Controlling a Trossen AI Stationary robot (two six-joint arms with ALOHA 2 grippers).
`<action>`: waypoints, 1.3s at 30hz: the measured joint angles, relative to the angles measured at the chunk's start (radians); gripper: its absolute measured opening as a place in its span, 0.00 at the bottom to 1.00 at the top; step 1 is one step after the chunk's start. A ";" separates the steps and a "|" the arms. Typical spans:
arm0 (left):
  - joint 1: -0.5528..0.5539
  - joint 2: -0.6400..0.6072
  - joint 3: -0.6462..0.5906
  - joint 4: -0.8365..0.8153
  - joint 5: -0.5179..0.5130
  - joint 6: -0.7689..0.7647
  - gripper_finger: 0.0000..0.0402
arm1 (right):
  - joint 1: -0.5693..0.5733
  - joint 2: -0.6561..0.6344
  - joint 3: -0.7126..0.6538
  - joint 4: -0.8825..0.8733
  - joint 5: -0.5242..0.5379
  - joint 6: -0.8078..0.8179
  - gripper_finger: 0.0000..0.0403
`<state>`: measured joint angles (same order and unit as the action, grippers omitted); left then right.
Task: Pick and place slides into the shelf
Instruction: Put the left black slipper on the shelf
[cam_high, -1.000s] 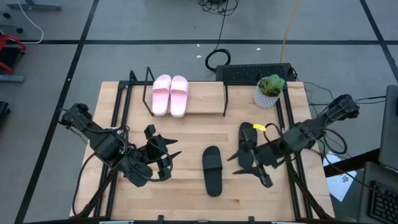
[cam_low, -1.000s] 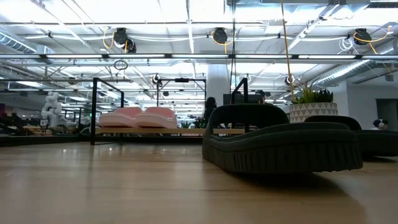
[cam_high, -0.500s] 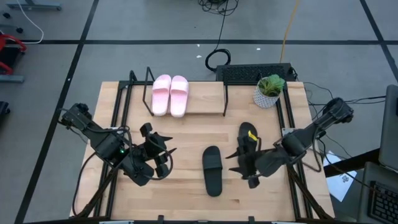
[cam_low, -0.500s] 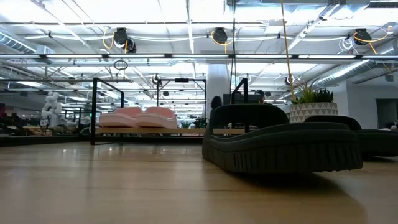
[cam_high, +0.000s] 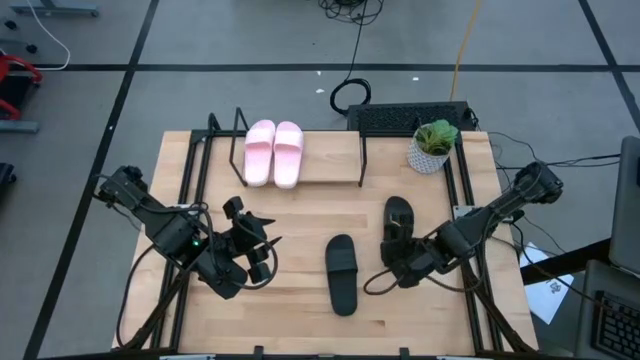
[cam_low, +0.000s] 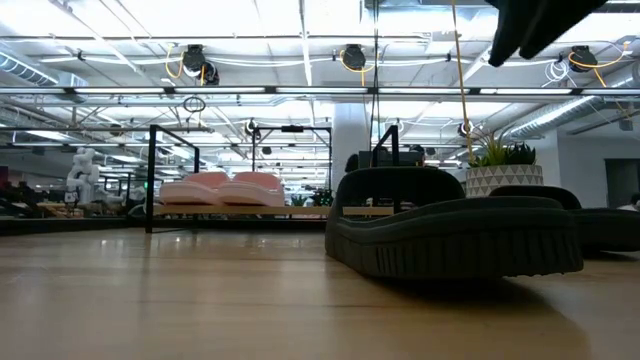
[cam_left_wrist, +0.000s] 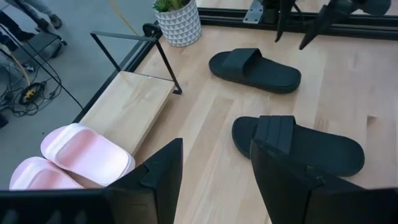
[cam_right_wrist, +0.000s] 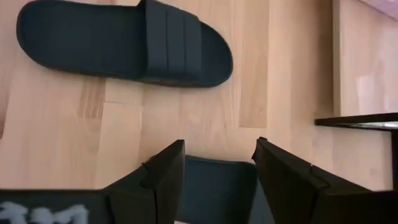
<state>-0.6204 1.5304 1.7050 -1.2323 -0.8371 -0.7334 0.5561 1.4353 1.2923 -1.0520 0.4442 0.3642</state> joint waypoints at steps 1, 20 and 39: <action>0.002 0.000 0.000 -0.001 0.000 -0.002 0.47 | -0.001 0.002 -0.007 0.008 0.000 -0.002 0.46; 0.049 0.000 0.000 -0.045 0.001 0.010 0.47 | -0.040 0.055 -0.155 0.446 -0.189 -0.136 0.46; 0.058 0.000 0.000 -0.052 0.037 0.013 0.47 | -0.119 0.190 -0.156 0.664 -0.258 -0.194 0.46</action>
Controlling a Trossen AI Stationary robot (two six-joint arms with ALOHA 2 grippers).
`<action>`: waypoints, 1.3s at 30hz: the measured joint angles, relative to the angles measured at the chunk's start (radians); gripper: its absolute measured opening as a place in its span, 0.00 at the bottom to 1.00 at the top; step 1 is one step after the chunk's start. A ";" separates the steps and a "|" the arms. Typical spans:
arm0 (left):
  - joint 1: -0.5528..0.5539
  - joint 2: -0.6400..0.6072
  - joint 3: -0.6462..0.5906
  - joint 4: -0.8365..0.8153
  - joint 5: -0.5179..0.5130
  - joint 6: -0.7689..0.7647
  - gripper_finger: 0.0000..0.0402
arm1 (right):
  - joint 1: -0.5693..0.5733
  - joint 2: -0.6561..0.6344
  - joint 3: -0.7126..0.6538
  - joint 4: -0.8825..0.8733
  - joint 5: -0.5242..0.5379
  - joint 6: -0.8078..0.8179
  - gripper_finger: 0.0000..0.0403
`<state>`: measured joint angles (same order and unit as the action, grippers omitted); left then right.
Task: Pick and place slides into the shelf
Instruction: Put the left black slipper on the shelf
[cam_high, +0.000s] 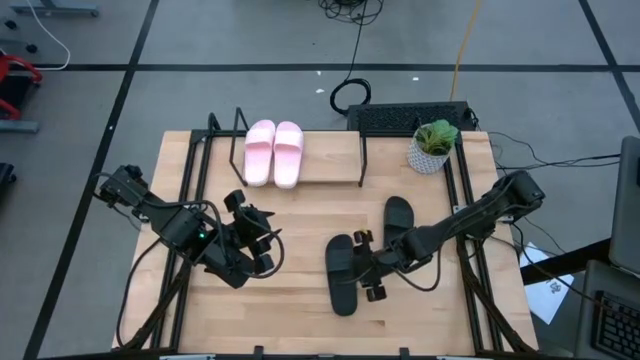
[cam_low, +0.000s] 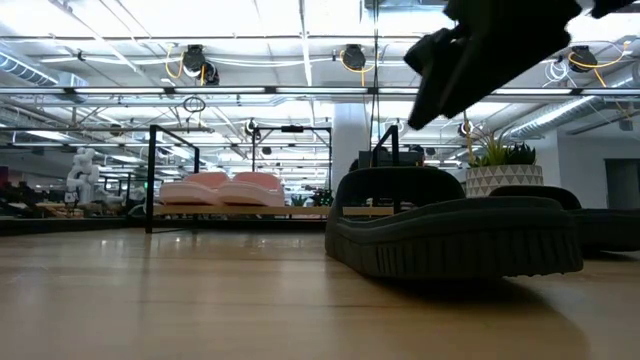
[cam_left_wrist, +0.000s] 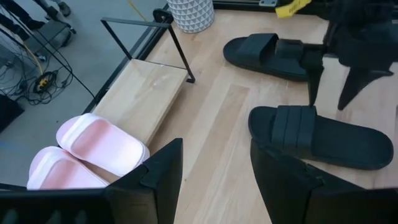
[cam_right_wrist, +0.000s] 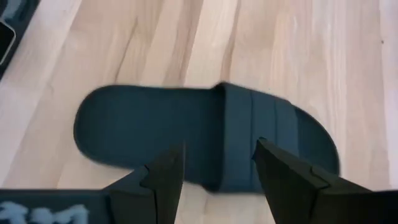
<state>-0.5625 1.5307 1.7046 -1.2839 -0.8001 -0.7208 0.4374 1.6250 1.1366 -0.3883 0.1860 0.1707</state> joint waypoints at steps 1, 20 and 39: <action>0.000 0.000 0.000 0.000 0.003 0.000 0.47 | 0.000 0.012 0.000 0.012 0.000 0.000 0.46; 0.000 0.000 0.000 -0.006 0.018 0.009 0.47 | 0.006 0.127 0.000 0.022 0.084 0.027 0.46; 0.000 0.000 0.000 -0.008 0.018 0.011 0.47 | 0.006 0.146 0.001 0.009 0.265 -0.015 0.46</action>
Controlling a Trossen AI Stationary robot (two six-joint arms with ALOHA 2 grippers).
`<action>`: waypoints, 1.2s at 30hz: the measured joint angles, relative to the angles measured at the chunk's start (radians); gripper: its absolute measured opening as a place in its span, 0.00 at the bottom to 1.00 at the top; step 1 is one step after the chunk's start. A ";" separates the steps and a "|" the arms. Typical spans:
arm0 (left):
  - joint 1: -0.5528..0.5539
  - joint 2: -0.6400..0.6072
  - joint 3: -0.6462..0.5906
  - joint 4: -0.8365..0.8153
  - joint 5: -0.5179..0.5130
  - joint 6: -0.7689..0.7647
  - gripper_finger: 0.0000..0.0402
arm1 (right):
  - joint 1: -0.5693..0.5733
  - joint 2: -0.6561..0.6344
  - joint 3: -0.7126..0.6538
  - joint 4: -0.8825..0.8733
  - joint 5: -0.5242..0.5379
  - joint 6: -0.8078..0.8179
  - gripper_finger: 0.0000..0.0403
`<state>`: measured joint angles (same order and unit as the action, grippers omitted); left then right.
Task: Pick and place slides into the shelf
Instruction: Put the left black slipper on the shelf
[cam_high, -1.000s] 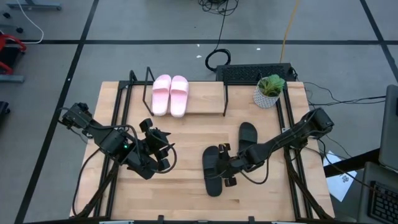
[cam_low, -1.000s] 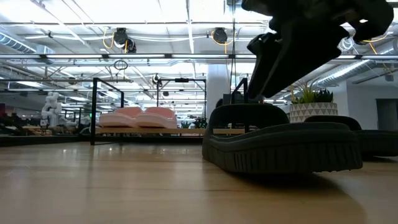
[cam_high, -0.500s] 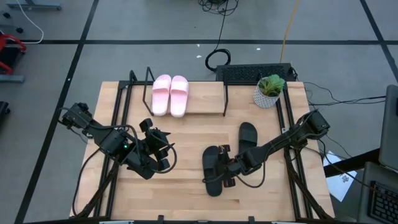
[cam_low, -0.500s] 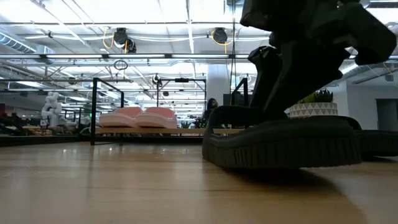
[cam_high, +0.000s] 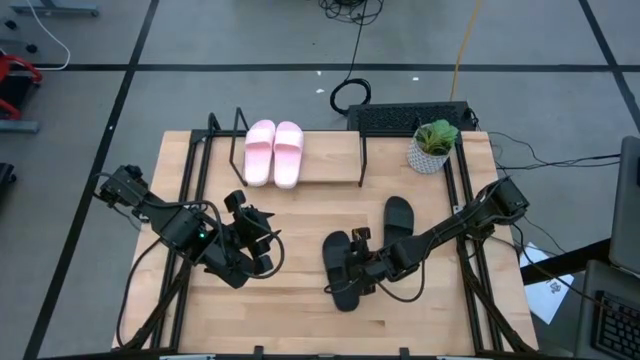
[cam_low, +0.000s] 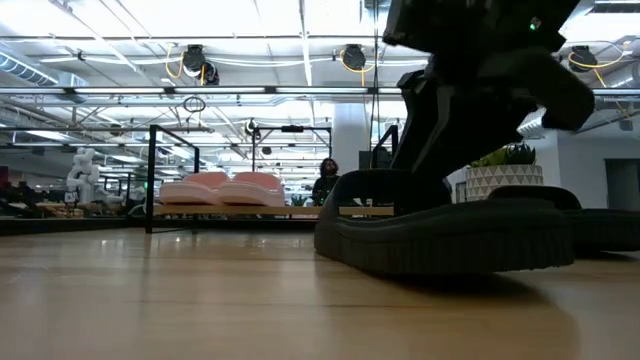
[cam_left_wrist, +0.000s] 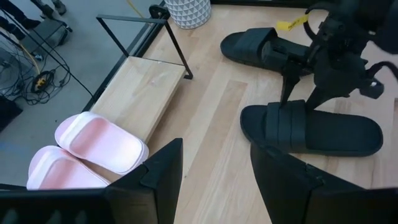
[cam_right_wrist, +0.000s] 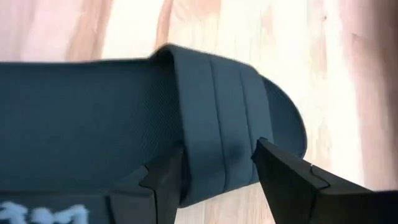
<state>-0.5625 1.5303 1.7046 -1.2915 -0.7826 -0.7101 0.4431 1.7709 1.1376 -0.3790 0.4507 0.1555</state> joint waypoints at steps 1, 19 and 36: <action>0.000 0.000 0.000 0.000 0.000 0.000 0.47 | 0.000 0.009 0.000 0.001 0.000 0.000 0.46; 0.000 0.000 0.000 0.001 0.009 -0.003 0.47 | 0.020 0.083 -0.002 0.003 0.221 -0.033 0.33; 0.000 0.000 0.000 -0.054 0.017 -0.005 0.47 | -0.026 0.083 0.324 -0.258 0.257 -0.003 0.01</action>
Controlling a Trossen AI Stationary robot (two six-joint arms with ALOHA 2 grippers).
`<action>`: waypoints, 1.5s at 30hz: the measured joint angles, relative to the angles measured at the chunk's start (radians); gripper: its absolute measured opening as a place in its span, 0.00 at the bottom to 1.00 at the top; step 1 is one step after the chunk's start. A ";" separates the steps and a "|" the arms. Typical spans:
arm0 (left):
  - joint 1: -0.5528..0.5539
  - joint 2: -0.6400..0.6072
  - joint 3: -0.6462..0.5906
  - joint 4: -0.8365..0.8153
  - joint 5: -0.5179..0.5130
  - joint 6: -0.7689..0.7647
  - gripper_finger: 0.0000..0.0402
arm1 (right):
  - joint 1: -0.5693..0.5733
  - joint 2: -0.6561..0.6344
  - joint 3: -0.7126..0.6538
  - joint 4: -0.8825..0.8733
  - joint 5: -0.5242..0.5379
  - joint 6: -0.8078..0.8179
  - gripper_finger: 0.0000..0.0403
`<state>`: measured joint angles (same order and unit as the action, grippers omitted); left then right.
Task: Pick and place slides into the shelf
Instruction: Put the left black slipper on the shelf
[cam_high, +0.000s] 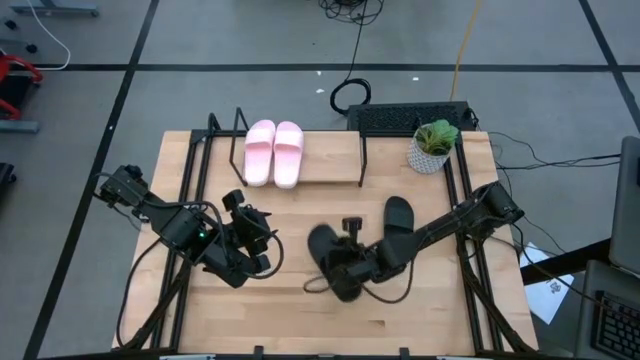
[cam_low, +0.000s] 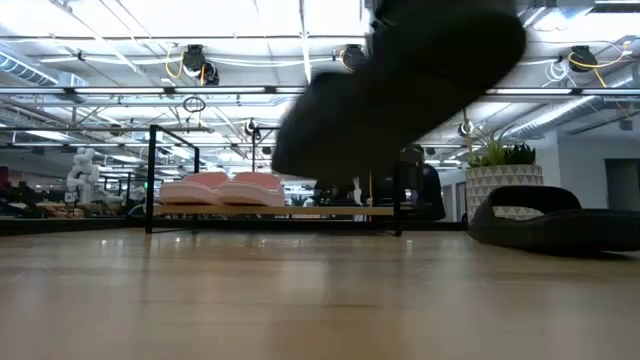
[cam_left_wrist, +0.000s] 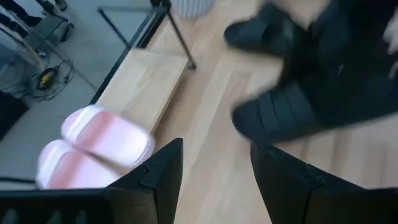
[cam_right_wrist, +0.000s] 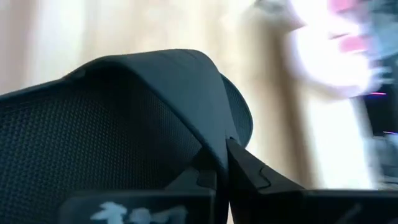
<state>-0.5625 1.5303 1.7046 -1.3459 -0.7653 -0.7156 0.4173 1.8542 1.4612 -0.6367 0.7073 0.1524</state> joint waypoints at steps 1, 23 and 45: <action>0.000 0.000 0.000 -0.034 0.006 -0.004 0.47 | -0.013 -0.001 0.034 -0.020 0.025 -0.006 0.01; 0.042 -0.123 -0.011 -0.226 -0.047 0.069 0.47 | -0.553 0.038 0.308 0.044 0.152 -0.136 0.00; 0.138 -0.132 -0.011 -0.225 -0.046 0.171 0.47 | -0.692 0.206 0.307 0.143 0.093 -0.270 0.00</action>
<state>-0.4248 1.3987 1.6936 -1.5711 -0.8116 -0.5446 -0.2745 2.0602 1.7679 -0.4935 0.8002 -0.1177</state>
